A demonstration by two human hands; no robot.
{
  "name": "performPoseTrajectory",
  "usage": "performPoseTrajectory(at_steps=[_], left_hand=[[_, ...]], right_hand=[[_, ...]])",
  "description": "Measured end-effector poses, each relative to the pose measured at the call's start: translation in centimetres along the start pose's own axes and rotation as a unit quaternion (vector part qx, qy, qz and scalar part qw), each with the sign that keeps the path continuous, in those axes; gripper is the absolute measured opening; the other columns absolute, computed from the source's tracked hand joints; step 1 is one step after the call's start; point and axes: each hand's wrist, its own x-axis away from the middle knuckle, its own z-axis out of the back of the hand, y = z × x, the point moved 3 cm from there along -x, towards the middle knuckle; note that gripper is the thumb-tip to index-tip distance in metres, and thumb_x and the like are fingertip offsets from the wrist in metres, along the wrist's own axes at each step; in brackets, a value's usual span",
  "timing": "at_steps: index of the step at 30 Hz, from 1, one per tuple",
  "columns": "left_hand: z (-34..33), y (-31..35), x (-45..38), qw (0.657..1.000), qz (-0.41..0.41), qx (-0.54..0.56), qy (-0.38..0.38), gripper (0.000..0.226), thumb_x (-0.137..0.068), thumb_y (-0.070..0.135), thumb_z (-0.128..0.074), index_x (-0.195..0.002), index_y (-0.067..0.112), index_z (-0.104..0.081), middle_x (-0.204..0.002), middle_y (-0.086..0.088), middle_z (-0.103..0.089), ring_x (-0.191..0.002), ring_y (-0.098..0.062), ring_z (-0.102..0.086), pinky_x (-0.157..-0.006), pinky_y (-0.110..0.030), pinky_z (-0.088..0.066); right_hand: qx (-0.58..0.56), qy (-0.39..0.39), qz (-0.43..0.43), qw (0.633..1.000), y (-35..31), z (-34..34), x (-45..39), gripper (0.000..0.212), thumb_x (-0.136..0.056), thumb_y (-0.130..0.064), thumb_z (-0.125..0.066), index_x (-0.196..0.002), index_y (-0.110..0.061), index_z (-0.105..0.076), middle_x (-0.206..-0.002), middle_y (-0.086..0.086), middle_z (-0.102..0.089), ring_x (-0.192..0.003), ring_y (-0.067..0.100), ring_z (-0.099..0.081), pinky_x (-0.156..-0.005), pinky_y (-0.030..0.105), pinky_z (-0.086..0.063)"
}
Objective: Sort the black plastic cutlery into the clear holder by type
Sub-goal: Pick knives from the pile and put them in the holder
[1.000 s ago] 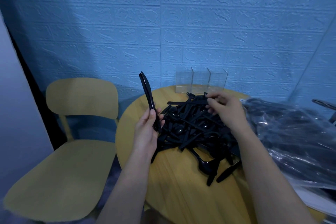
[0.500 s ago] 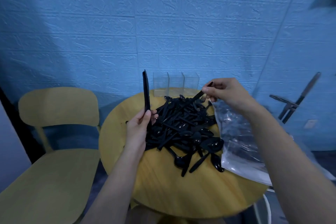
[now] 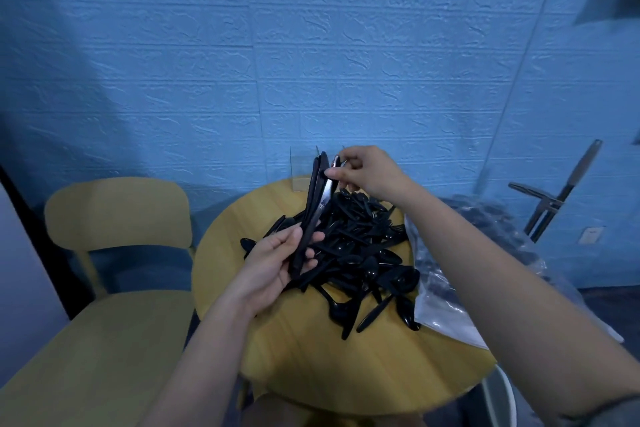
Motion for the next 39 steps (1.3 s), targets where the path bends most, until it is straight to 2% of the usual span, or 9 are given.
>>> performPoseTrajectory(at_steps=[7,10,13,19,23,28,32,36,39], left_hand=[[2.2,0.7,-0.6,0.999,0.041,0.001,-0.010,0.027,-0.097,0.011,-0.043,-0.117,0.006,-0.061,-0.079,0.001,-0.066,-0.061,-0.006,-0.058,-0.060,-0.020,-0.055],[3.4,0.8,-1.5,0.999,0.035,0.014,0.025,0.026,-0.097,0.010,-0.044,-0.117,0.004,-0.060,-0.078,0.001,-0.066,-0.062,-0.006,-0.060,-0.060,-0.020,-0.055],[4.8,0.7,-2.5,0.997,0.029,0.033,0.069,0.025,-0.098,0.009,-0.044,-0.115,0.001,-0.060,-0.078,0.000,-0.067,-0.063,-0.007,-0.062,-0.060,-0.020,-0.056],[7.4,0.8,-4.5,0.992,0.031,0.042,0.115,0.020,-0.098,0.009,-0.045,-0.107,0.001,-0.062,-0.080,-0.001,-0.068,-0.064,-0.007,-0.064,-0.059,-0.021,-0.057],[8.9,0.9,-6.0,0.990,0.030,0.050,0.125,0.021,-0.097,0.009,-0.046,-0.109,0.002,-0.062,-0.077,0.000,-0.068,-0.064,-0.007,-0.065,-0.061,-0.021,-0.057],[10.7,0.8,-7.8,0.989,0.029,0.055,0.136,0.023,-0.097,0.010,-0.046,-0.113,0.002,-0.061,-0.080,-0.001,-0.067,-0.067,-0.007,-0.064,-0.062,-0.022,-0.056],[12.1,1.0,-9.0,0.990,0.020,0.042,0.133,0.024,-0.099,0.011,-0.043,-0.115,0.002,-0.058,-0.077,-0.001,-0.063,-0.067,-0.010,-0.060,-0.062,-0.021,-0.055],[13.5,1.2,-11.0,0.989,0.009,0.023,0.145,0.021,-0.099,0.011,-0.044,-0.112,0.005,-0.060,-0.077,0.002,-0.065,-0.067,-0.007,-0.061,-0.066,-0.021,-0.056],[13.8,1.3,-13.1,0.986,0.015,0.034,0.162,0.021,-0.099,0.010,-0.044,-0.110,0.006,-0.061,-0.076,0.002,-0.066,-0.067,-0.008,-0.061,-0.066,-0.022,-0.056]], right_hand=[[0.050,-0.025,0.010,0.998,-0.9,-2.4,-3.0,0.020,-0.084,-0.033,-0.071,-0.075,-0.022,-0.057,-0.060,-0.003,-0.060,-0.049,0.009,-0.052,-0.045,0.019,-0.039],[0.049,0.000,-0.019,0.999,0.5,-2.9,-4.3,0.022,-0.086,-0.037,-0.067,-0.087,-0.015,-0.064,-0.068,-0.001,-0.063,-0.055,0.012,-0.053,-0.048,0.019,-0.041],[0.112,0.004,-0.088,0.990,4.0,-3.5,-5.6,0.013,-0.088,-0.023,-0.067,-0.091,-0.011,-0.068,-0.079,0.004,-0.064,-0.068,0.016,-0.056,-0.066,0.026,-0.045],[0.215,-0.070,-0.153,0.962,9.7,-6.8,-7.4,0.007,-0.088,-0.010,-0.066,-0.089,-0.009,-0.072,-0.094,0.008,-0.070,-0.087,0.023,-0.064,-0.078,0.034,-0.053],[0.258,-0.067,-0.114,0.957,11.1,-8.1,-9.7,0.016,-0.092,-0.013,-0.060,-0.105,-0.011,-0.069,-0.108,0.009,-0.068,-0.099,0.025,-0.062,-0.082,0.033,-0.050],[0.364,-0.234,0.024,0.901,11.2,-10.7,-12.2,0.037,-0.094,-0.026,-0.057,-0.131,-0.021,-0.055,-0.139,0.002,-0.046,-0.128,0.023,-0.042,-0.109,0.043,-0.027],[0.377,-0.330,0.028,0.865,12.0,-11.8,-13.7,0.035,-0.093,-0.028,-0.059,-0.127,-0.019,-0.058,-0.128,0.002,-0.057,-0.120,0.022,-0.050,-0.096,0.033,-0.040],[0.409,-0.312,0.042,0.857,13.4,-11.4,-16.0,0.020,-0.090,-0.021,-0.062,-0.109,-0.017,-0.066,-0.111,0.000,-0.063,-0.104,0.020,-0.057,-0.076,0.026,-0.040],[0.418,-0.286,0.049,0.861,14.6,-11.3,-17.7,0.014,-0.089,-0.021,-0.062,-0.102,-0.017,-0.067,-0.106,0.002,-0.064,-0.103,0.022,-0.057,-0.076,0.030,-0.045]])
